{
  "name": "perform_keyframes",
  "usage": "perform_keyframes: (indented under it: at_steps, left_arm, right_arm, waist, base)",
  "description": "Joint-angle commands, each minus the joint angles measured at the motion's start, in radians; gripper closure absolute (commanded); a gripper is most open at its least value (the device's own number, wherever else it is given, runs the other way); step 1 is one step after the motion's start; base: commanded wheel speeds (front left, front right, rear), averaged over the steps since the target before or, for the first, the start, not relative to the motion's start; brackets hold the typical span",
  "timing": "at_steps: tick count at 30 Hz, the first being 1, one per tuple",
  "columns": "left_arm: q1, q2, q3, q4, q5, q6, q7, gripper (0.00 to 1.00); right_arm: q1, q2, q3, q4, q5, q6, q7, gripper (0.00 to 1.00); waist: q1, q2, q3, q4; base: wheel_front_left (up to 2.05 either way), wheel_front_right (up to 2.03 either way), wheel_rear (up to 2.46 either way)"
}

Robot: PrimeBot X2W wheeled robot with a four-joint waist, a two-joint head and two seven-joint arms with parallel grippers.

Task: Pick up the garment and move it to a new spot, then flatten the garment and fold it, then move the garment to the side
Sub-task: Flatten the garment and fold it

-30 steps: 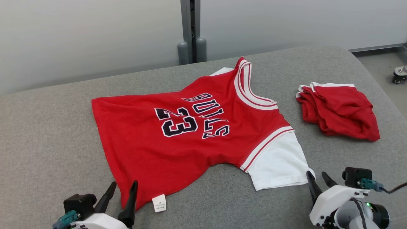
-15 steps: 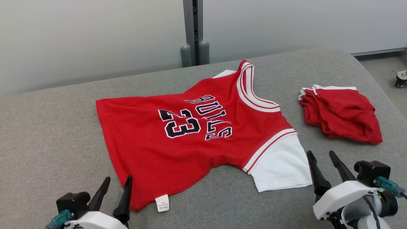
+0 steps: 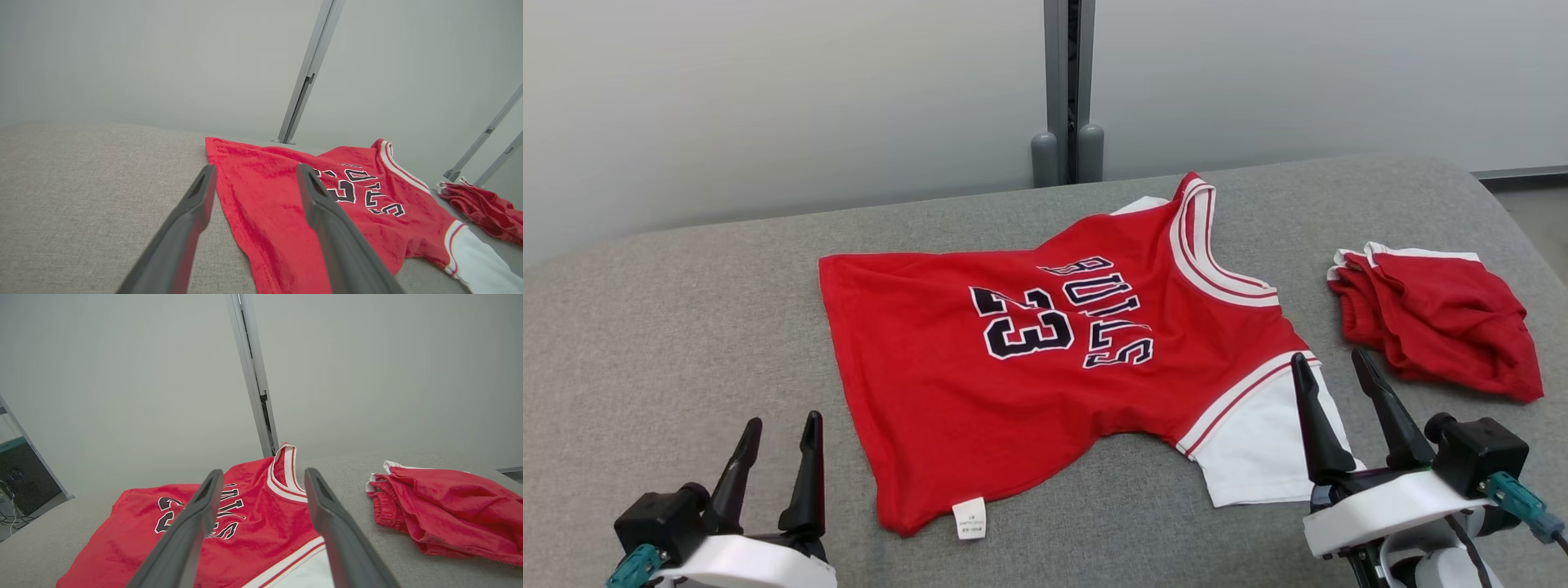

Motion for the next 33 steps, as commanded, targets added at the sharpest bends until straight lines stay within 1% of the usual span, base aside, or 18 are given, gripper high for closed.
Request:
perform_keyframes:
  at_steps: [1,4,8,11,18,27,33]
  left_arm:
    - [-0.014,0.005,0.009,-0.007,0.01,0.006,-0.009,0.0]
    - [0.0,0.002,0.02,-0.021,0.013,0.012,-0.025,0.0]
    - [0.01,0.011,0.049,-0.03,0.013,0.01,-0.039,0.0]
    - [0.015,0.012,0.063,-0.03,0.02,0.006,-0.044,0.0]
    - [0.02,-0.007,0.079,-0.013,0.039,0.01,-0.051,0.0]
    - [0.027,-0.025,0.091,-0.028,0.085,0.008,-0.052,0.0]
    - [0.033,-0.033,0.094,-0.038,0.097,0.002,-0.051,0.0]
  right_arm:
    - [-0.006,-0.006,0.001,-0.006,-0.008,0.0,-0.012,0.0]
    - [-0.002,-0.006,0.01,-0.005,-0.019,0.0,-0.027,0.0]
    - [-0.016,-0.006,0.014,-0.01,-0.002,0.0,-0.046,0.0]
    - [-0.024,-0.006,0.038,-0.006,0.002,0.0,-0.054,0.0]
    - [-0.031,-0.011,0.062,0.021,0.005,0.0,-0.064,0.0]
    - [-0.036,-0.016,0.061,0.038,0.009,0.0,-0.071,0.0]
    - [-0.036,-0.018,0.06,0.051,0.002,0.0,-0.072,0.0]
  waist:
    - [0.0,0.0,-0.004,0.004]
    - [0.0,0.0,-0.01,0.009]
    - [0.0,0.0,-0.013,0.011]
    - [0.0,0.0,-0.013,0.011]
    - [0.0,0.0,-0.012,0.017]
    - [0.0,0.0,-0.012,0.015]
    - [0.0,0.0,-0.011,0.013]
  base:
    - [0.0,0.0,0.0]
    - [0.0,0.0,0.0]
    - [0.0,0.0,0.0]
    - [0.0,0.0,0.0]
    - [0.0,0.0,0.0]
    - [0.0,0.0,0.0]
    - [0.0,0.0,0.0]
